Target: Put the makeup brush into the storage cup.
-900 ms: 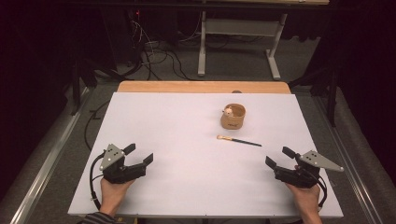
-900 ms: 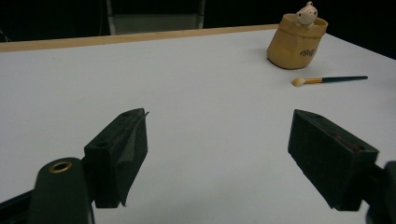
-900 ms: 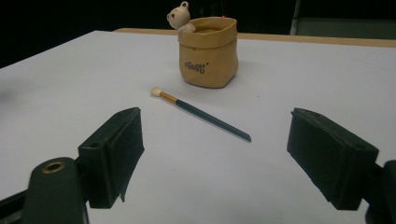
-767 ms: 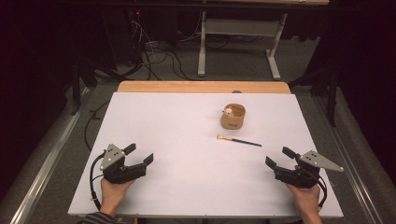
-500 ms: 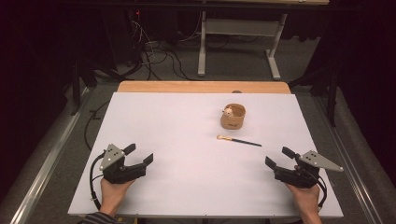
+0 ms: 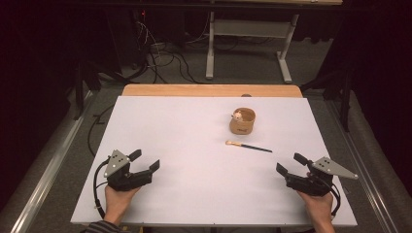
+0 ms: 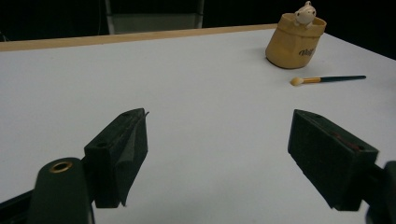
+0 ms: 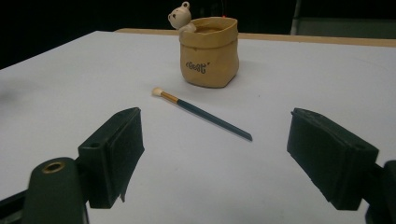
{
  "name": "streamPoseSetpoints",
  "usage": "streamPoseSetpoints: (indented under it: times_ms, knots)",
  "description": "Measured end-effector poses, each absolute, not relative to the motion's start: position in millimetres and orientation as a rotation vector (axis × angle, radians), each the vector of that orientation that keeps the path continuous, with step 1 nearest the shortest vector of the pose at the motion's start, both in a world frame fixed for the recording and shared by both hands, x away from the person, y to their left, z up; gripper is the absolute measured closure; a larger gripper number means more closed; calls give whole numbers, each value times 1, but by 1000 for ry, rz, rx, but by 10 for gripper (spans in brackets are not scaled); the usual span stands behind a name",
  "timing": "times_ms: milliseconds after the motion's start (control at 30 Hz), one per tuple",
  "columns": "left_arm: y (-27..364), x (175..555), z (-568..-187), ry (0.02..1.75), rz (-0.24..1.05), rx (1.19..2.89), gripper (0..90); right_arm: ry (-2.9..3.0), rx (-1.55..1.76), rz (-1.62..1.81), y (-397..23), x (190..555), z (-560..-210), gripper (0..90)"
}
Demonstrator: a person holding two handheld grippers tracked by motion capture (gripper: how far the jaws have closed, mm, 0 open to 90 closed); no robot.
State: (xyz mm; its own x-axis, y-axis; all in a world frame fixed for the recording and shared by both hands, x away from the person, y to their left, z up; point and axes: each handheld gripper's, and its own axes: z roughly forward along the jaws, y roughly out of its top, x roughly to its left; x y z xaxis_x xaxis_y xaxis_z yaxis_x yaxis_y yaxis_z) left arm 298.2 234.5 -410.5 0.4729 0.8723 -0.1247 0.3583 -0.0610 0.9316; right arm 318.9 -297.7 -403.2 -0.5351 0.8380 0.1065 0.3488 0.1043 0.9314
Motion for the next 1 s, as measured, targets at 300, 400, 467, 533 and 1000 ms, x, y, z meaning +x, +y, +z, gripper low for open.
streamPoseSetpoints:
  times_ms: [300, 400, 467, 533, 1000]
  knots:
    - [234, 297, -410, 1079, 598, 1643, 205, 1924, 1154, 1436, -296, 316, -402, 196]
    - [234, 297, -410, 1080, 597, 1643, 205, 1924, 1157, 1441, -296, 316, -402, 191]
    - [234, 297, -411, 1081, 597, 1643, 204, 1923, 1162, 1441, -295, 315, -400, 185]
    - [235, 297, -411, 1083, 596, 1641, 204, 1923, 1152, 1448, -294, 313, -397, 184]
    - [235, 295, -411, 1089, 597, 1632, 202, 1944, 1104, 1466, -279, 315, -383, 171]
